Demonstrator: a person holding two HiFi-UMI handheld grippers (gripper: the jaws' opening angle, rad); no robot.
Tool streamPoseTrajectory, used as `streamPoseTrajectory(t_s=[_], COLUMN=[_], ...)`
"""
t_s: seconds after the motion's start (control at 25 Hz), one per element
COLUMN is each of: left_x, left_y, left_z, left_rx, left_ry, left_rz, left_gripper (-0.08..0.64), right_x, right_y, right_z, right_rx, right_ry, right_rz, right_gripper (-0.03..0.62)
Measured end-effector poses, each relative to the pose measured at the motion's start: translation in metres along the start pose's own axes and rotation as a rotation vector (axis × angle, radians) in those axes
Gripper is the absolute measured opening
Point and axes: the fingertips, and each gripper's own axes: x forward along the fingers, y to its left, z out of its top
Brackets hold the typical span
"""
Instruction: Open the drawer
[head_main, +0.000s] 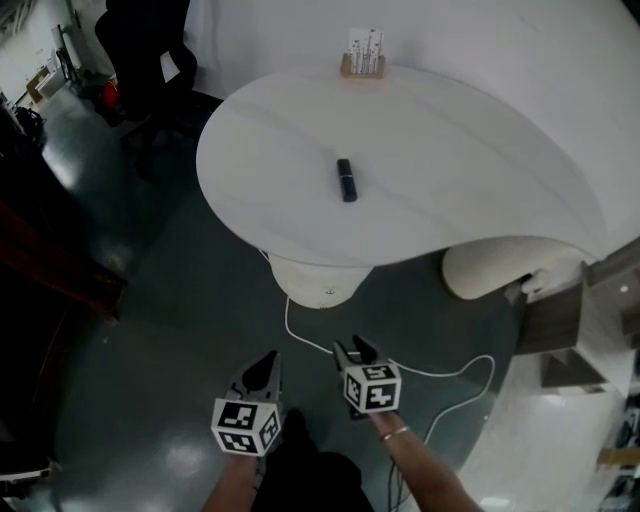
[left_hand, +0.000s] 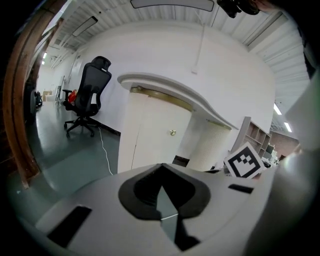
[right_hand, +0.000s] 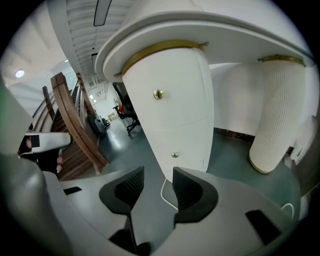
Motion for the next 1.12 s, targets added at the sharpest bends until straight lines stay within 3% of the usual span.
streamPoseTrajectory(t_s=[0.56,0.88,1.12], left_x=[0.137,0.183,0.200], left_y=[0.065,0.095,0.102], left_z=[-0.100,-0.144,-0.166], left_rx=[0.055,0.082,0.092], left_ry=[-0.042,-0.025,-0.019], left_rz=[-0.034,-0.049,-0.048], left_gripper=[0.002,0.002,0.002], right_x=[0.183,0.262,0.299], right_y=[-0.064,-0.091,-0.093], right_z=[-0.089,-0.112,-0.123], right_rx=[-0.052,-0.099,-0.091], right_ry=[0.015,0.009,0.010], right_rz=[-0.057,-0.133,-0.122], right_gripper=[0.183,0.183,0.183])
